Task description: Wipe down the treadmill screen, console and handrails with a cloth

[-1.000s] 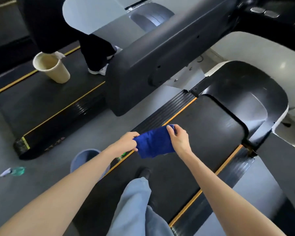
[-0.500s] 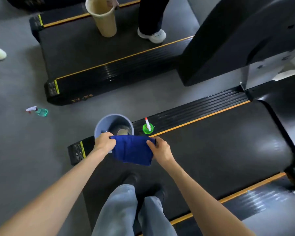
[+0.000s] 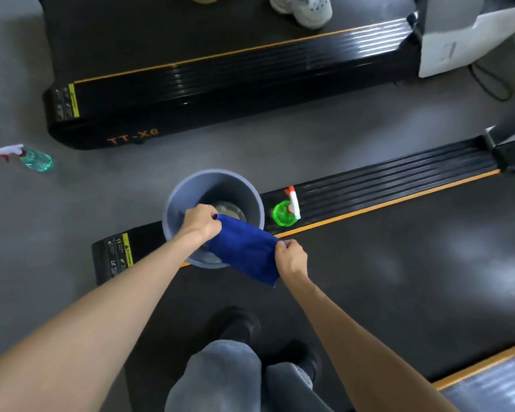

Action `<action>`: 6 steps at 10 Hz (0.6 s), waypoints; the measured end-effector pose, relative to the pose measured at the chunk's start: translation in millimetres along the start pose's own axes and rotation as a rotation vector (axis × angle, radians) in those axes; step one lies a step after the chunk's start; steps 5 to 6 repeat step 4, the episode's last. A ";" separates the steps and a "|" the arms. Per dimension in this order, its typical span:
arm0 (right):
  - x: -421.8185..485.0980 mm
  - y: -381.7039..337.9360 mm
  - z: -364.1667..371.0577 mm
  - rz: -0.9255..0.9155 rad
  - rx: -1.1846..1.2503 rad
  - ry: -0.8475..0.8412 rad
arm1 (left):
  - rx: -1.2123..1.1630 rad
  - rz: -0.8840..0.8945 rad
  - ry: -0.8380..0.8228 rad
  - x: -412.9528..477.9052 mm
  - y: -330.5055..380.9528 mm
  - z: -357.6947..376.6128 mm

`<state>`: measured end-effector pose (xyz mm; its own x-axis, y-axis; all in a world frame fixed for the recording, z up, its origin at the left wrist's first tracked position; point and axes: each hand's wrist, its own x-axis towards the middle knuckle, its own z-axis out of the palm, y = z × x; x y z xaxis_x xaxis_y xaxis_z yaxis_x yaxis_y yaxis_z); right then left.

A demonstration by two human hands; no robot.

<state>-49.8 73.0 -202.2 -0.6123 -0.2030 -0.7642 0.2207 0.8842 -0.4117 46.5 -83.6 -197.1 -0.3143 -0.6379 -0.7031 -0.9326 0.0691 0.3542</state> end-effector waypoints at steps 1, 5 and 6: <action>23.2 8.1 16.4 0.044 -0.016 0.027 | -0.037 0.030 -0.018 22.4 0.5 17.8; 38.9 17.2 21.3 0.034 -0.267 -0.023 | 0.052 0.106 -0.378 8.6 14.3 51.9; 38.9 17.2 21.3 0.034 -0.267 -0.023 | 0.052 0.106 -0.378 8.6 14.3 51.9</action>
